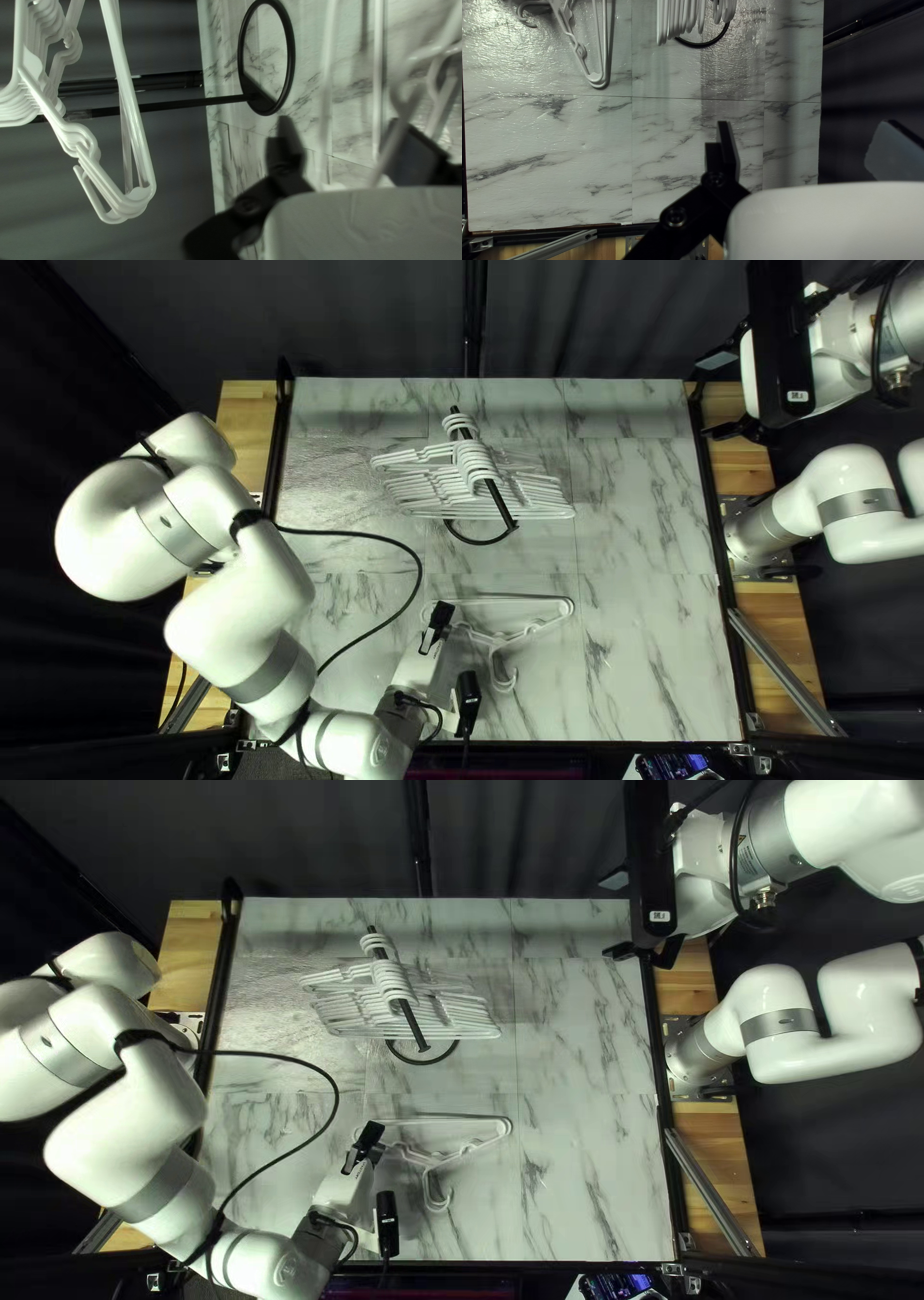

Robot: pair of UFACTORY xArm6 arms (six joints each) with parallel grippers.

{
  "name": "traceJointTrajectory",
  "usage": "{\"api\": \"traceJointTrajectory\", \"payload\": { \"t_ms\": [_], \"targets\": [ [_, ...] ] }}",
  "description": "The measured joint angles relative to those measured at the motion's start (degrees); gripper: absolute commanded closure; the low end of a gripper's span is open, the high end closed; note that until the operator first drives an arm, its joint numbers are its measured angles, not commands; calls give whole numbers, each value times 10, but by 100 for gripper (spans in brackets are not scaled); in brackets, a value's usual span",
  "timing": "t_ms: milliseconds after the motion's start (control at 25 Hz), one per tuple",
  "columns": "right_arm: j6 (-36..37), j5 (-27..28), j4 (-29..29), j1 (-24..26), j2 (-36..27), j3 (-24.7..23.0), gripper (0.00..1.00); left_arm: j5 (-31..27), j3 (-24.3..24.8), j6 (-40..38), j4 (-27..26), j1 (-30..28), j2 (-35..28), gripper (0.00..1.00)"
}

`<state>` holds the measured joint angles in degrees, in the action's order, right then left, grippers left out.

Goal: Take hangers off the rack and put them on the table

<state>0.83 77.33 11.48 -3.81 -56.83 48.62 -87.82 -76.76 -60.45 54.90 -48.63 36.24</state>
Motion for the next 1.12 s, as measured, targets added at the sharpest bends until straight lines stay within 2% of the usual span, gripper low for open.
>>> {"api": "traceJointTrajectory", "payload": {
  "t_ms": [440,800,1120],
  "targets": [
    [0,0,0,0,0,0,0,109,108,-49,-6,20,-140,0],
    [0,0,0,0,0,0,0,212,129,-74,-1,81,-144,0],
    [0,0,0,0,0,0,0,260,153,-64,-50,94,-180,0]
  ]
}}
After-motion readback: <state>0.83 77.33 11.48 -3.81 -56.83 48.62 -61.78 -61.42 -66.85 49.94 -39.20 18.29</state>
